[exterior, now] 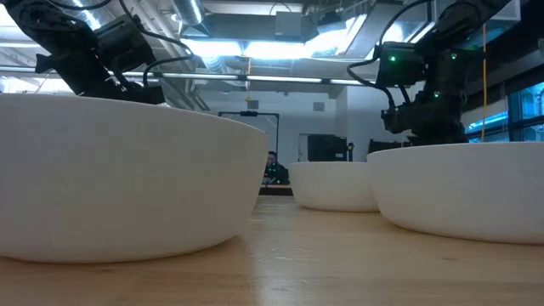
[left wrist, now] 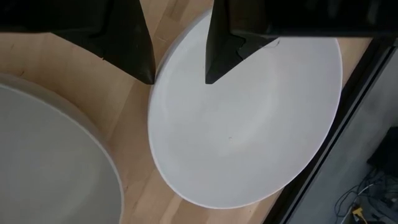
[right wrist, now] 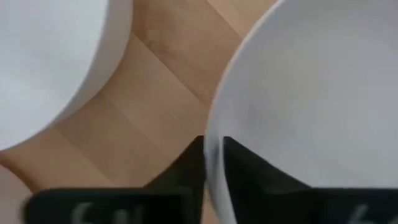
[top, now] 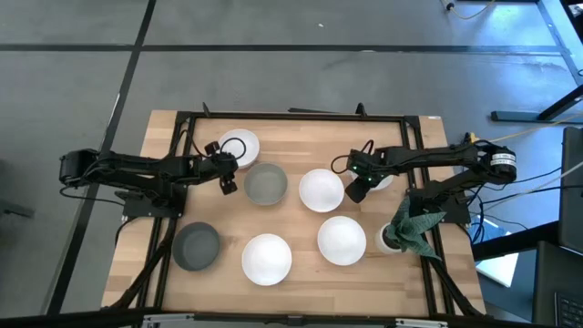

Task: Nest bowls inside each other
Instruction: Stack the white bowl on top of the white bowl

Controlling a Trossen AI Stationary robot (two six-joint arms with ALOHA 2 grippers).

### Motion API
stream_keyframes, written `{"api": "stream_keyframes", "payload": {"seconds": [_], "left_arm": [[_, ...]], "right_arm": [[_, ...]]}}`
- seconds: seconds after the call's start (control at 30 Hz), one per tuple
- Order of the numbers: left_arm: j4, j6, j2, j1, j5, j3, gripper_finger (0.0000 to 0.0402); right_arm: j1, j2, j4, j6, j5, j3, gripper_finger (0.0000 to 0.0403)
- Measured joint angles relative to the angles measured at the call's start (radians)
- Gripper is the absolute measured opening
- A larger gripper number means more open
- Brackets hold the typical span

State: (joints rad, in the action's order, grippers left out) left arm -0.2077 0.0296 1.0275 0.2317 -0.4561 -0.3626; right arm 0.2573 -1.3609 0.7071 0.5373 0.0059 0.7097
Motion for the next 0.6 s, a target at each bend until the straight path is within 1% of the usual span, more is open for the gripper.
{"api": "stream_keyframes", "payload": {"seconds": [0.07,0.1,0.27,0.4,0.5,0.6], "left_arm": [[0.0,0.0,0.0,0.0,0.0,0.0,0.0135],[0.0,0.0,0.0,0.0,0.0,0.0,0.0135],[0.0,0.0,0.0,0.0,0.0,0.0,0.0135],[0.0,0.0,0.0,0.0,0.0,0.0,0.0135],[0.0,0.0,0.0,0.0,0.0,0.0,0.0135],[0.0,0.0,0.0,0.0,0.0,0.0,0.0135]], "right_arm": [[0.0,0.001,-0.001,-0.018,0.012,0.001,0.002],[0.0,0.001,0.0,-0.026,0.016,0.002,0.0013],[0.0,0.001,-0.001,-0.024,0.014,0.002,0.0018],[0.0,0.0,0.008,-0.042,0.011,0.02,0.0007],[0.007,-0.001,0.03,-0.057,0.013,0.071,0.0007],[0.008,-0.001,0.088,-0.097,0.016,0.139,0.0006]]}}
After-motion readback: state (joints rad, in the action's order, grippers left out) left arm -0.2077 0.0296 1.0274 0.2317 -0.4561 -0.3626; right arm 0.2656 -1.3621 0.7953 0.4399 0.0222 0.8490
